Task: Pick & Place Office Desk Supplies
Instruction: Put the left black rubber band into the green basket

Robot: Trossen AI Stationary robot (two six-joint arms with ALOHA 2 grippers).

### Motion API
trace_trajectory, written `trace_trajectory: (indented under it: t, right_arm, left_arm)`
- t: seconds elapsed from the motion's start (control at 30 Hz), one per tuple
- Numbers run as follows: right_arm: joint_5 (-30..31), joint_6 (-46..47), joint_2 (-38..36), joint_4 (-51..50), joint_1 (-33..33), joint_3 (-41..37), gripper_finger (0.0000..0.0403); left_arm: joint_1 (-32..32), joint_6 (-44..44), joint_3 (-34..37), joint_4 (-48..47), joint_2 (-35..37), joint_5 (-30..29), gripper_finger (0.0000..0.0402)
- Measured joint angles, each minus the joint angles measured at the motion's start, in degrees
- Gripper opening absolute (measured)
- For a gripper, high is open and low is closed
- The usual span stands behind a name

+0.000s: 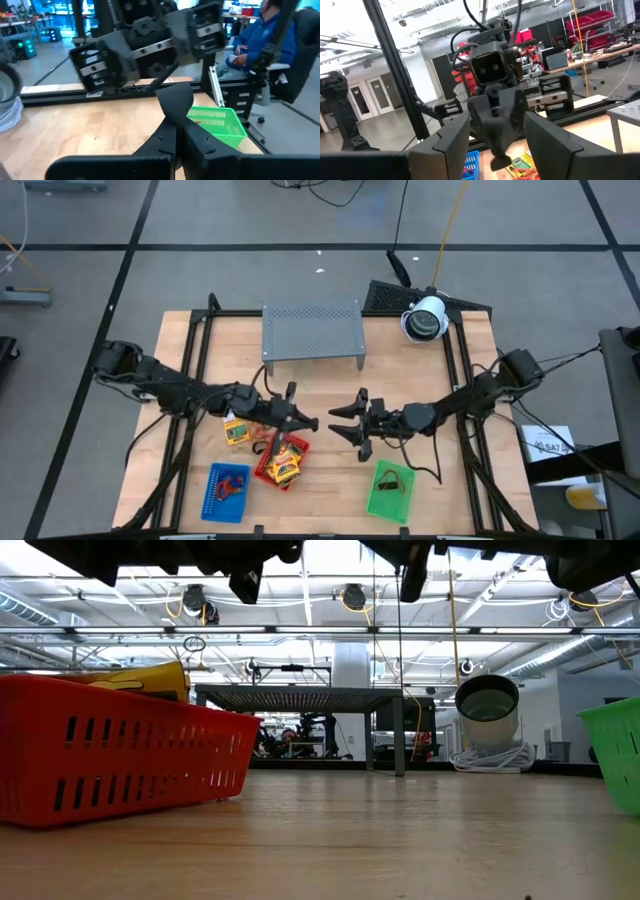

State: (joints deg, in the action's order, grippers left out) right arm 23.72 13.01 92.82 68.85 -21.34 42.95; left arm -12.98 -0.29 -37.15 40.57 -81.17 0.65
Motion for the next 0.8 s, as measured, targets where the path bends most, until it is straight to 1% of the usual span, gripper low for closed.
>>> trace_trajectory:
  t: [0.13, 0.23, 0.37, 0.5, 0.63, 0.8]
  right_arm:
    - [0.02, -2.60, 1.42, -0.14, 0.02, 1.46, 0.0181]
    - [-0.02, -4.88, 2.48, -0.06, 0.02, 2.77, 0.0181]
    - [0.03, -6.67, 3.66, -0.26, 0.21, 3.58, 0.0181]
    - [0.07, -6.68, 3.68, -0.61, 0.73, 3.62, 0.0181]
    - [0.05, -6.84, 3.66, -1.01, 1.11, 3.62, 0.0181]
    - [0.03, -6.77, 3.66, -0.98, 1.49, 3.62, 0.0180]
  left_arm:
    - [1.13, -3.60, -0.04, 0.27, -0.31, 2.11, 0.0004]
    - [1.43, -5.40, -0.04, 0.28, -0.39, 3.27, 0.0008]
    - [1.31, -5.36, -0.04, 0.29, -0.37, 3.96, 0.0004]
    - [1.24, -5.42, -0.04, 0.49, -0.37, 5.29, 0.0010]
    - [1.25, -5.44, -0.04, 0.56, -0.37, 6.37, 0.0004]
    - [1.25, -5.44, -0.04, 1.83, -0.35, 6.42, 0.0012]
